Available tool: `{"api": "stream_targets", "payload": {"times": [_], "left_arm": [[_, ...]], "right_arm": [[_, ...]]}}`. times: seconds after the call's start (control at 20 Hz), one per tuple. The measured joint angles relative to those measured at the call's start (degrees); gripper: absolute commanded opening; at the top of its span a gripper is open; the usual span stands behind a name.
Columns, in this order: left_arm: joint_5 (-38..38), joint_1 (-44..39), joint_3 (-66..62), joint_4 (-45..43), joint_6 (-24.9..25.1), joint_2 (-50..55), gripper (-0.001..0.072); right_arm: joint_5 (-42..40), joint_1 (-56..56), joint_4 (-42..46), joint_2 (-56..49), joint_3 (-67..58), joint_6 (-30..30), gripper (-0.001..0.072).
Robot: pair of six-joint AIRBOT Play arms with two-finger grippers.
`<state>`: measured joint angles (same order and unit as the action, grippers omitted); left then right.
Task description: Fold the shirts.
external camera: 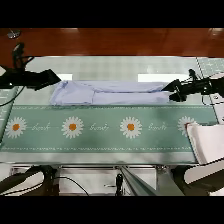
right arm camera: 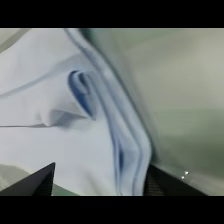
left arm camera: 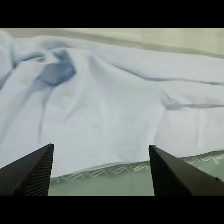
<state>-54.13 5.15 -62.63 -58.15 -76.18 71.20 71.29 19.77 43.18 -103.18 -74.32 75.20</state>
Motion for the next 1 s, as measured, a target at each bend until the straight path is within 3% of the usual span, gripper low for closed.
{"api": "stream_targets", "payload": {"times": [0.1, 0.15, 0.2, 0.25, 0.45, 0.6, 1.0], "left_arm": [[4.2, -4.8, 1.0, 0.2, 0.0, -0.5, 0.0701], [6.7, -7.0, 1.2, 0.3, -0.4, -0.7, 0.0651], [8.3, -8.8, 1.4, 0.3, -0.7, -0.8, 0.0271], [9.6, -10.5, 1.6, 0.3, -0.8, -0.8, 0.0029], [12.8, -16.2, 1.9, 0.3, -1.4, -0.8, 0.0018], [13.7, -20.7, 1.5, 0.4, -3.3, 1.4, 0.0018], [10.3, -36.7, -13.6, 1.9, -9.9, 21.3, 0.0018]], "right_arm": [[-1.4, -2.3, 0.2, -0.5, 0.0, -0.2, 0.0024], [-1.8, -3.1, 0.5, -0.7, -0.1, -0.2, 0.0021], [-1.1, -3.6, -0.2, -0.5, -0.3, -0.6, 0.0021], [-0.4, -3.7, -0.4, 0.1, -0.4, -0.8, 0.0021], [2.5, -4.0, 5.7, 8.0, 0.4, -1.3, 0.0021], [3.7, -4.1, 10.7, 19.8, 4.7, -1.5, 0.0021], [5.8, -4.2, 14.9, 53.1, 18.2, 1.8, 0.0021]]}}
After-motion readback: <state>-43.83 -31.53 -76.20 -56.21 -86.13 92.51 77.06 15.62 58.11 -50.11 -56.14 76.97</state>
